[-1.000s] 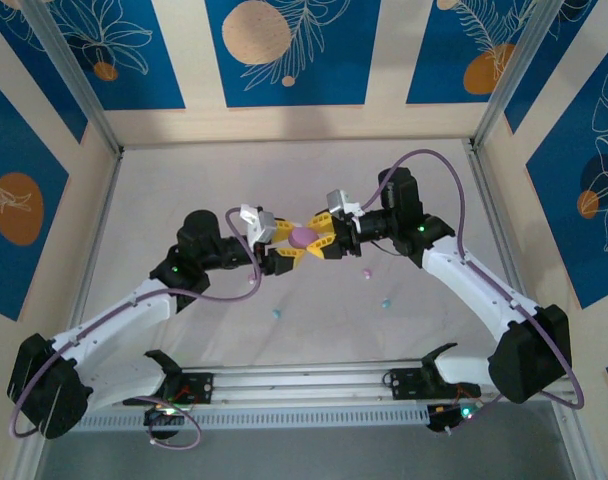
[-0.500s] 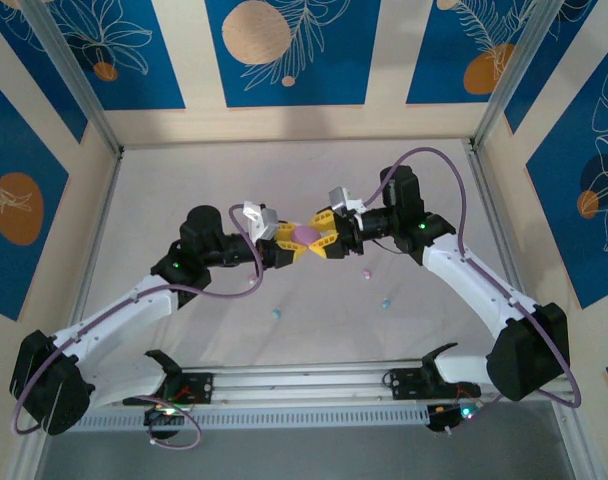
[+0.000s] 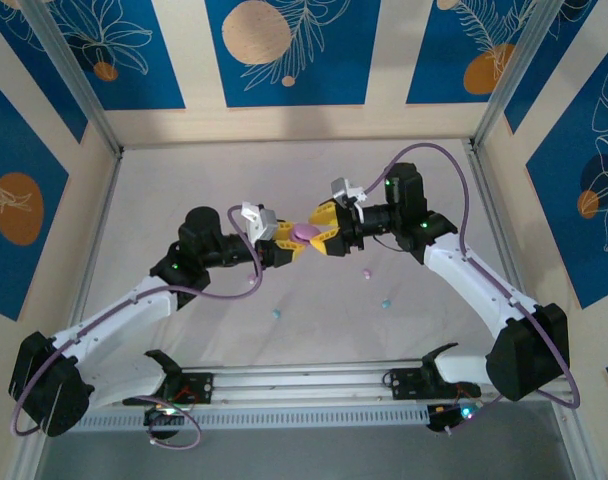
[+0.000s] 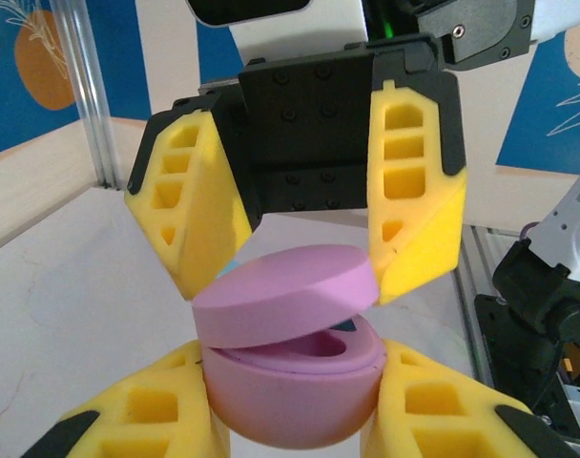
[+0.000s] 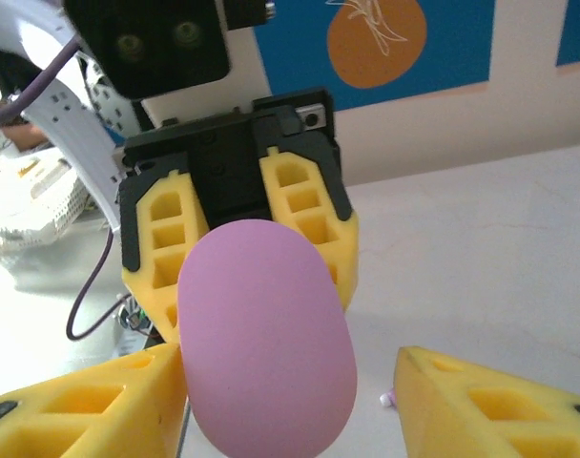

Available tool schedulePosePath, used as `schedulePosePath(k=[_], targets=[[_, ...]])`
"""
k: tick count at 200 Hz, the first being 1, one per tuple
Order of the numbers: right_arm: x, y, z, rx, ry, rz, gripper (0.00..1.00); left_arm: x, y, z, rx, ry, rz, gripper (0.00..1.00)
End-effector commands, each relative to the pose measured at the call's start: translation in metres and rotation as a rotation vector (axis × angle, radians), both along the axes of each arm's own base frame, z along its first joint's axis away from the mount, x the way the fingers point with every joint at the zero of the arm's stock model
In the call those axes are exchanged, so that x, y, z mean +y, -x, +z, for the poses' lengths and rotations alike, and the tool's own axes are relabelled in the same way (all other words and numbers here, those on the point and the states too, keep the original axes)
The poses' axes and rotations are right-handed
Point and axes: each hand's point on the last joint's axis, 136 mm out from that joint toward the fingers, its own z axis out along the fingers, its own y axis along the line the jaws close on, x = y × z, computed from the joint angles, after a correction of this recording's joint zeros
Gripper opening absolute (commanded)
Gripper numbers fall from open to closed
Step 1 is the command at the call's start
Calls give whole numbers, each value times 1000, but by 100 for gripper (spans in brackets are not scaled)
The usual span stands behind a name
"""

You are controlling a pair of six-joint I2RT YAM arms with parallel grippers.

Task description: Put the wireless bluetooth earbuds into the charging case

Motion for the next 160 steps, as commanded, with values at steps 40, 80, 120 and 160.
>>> schedulePosePath(k=[40,80,120,160], targets=[[-14,-61,15,185,19,-326,64,2,12,23,-71,103,-29,20],[-17,-41,38,263,-23,-239,66,7,-4,24,-70,141,78,21],[-27,-33,49,256,-17,-309,72,18,-21,25,-80,201,200,20],[-50,-53,26,320,23,-523,72,26,-29,30,-86,226,272,20]])
